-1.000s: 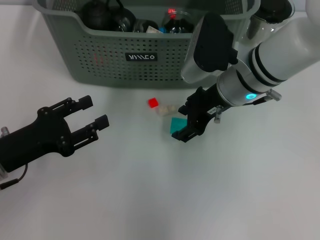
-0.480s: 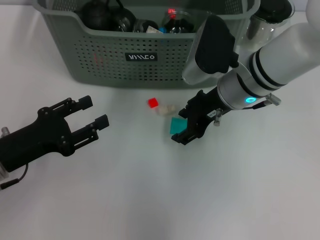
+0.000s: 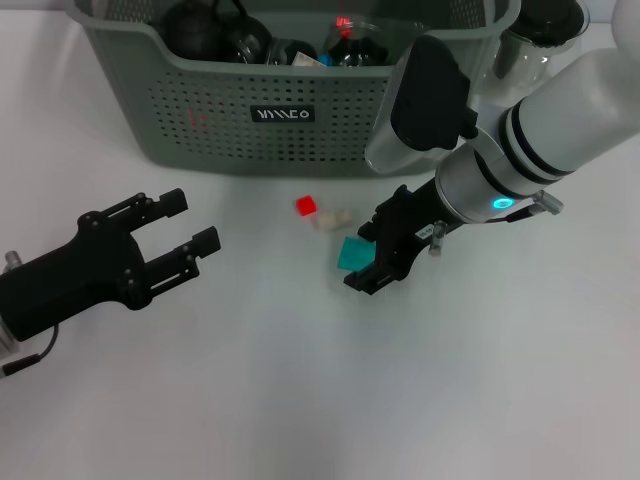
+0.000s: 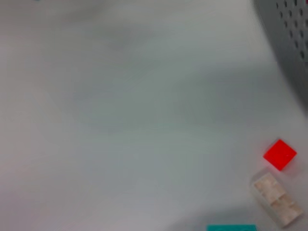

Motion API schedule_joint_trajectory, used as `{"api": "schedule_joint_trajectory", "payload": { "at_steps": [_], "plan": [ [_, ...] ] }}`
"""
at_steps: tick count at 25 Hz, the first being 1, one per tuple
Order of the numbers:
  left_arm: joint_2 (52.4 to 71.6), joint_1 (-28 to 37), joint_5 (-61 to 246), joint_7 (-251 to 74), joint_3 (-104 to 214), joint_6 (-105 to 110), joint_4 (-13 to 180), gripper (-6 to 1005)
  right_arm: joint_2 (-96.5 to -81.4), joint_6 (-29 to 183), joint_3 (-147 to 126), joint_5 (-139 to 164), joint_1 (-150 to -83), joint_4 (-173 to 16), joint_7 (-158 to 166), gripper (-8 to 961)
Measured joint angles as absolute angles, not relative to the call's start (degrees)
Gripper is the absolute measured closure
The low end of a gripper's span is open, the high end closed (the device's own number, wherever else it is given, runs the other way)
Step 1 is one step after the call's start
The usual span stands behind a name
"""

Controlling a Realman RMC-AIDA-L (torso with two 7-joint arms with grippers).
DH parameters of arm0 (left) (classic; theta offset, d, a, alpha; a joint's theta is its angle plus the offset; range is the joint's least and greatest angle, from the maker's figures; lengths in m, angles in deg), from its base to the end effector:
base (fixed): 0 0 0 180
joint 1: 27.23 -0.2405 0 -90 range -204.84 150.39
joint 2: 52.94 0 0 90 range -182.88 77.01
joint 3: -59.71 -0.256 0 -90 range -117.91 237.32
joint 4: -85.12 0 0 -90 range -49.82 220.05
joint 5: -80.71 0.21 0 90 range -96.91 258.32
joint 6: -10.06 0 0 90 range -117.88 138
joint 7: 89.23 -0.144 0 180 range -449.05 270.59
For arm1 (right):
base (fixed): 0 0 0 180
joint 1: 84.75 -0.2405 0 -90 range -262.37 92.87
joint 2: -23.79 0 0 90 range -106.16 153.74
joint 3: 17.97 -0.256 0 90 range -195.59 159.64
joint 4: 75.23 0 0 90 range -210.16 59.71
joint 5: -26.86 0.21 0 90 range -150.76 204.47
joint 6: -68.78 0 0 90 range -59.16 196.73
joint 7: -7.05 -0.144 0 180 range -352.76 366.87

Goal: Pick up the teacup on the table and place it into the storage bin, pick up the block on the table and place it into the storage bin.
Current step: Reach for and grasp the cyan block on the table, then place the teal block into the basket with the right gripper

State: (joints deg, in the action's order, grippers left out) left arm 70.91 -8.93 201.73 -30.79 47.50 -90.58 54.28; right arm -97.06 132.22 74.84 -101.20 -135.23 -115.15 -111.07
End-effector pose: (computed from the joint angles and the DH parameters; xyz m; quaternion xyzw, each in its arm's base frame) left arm -0.3189 0.2373 -0.0065 -0.8717 -0.2390 -0.3577 0.2346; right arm 0.1629 0.3704 -0.1166 -0.9810 0.1240 -0.1379 0.0569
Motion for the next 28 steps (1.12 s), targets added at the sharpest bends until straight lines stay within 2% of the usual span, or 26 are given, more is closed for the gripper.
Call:
{"api": "schedule_joint_trajectory", "payload": {
  "at_steps": [12, 17, 23, 28],
  "plan": [
    [70.91, -8.83, 201.73, -30.79, 47.49, -90.57, 54.36, 331, -97.02, 131.32, 74.73, -101.26, -135.18, -114.56, -111.75, 387],
    [70.90, -8.89, 201.73, -30.79, 47.49, -90.57, 54.64, 331, -96.83, 131.48, 74.48, -101.24, -135.15, -114.47, -112.46, 528],
    [70.90, -9.03, 201.73, -30.79, 47.50, -90.58, 54.82, 331, -96.43, 136.08, 71.12, -100.14, -133.76, -118.05, -113.18, 515],
    [70.90, -9.11, 201.73, -30.79, 47.49, -90.58, 54.82, 331, -96.37, 146.64, 61.16, -99.90, -128.90, -131.99, -113.16, 504]
  ]
}}
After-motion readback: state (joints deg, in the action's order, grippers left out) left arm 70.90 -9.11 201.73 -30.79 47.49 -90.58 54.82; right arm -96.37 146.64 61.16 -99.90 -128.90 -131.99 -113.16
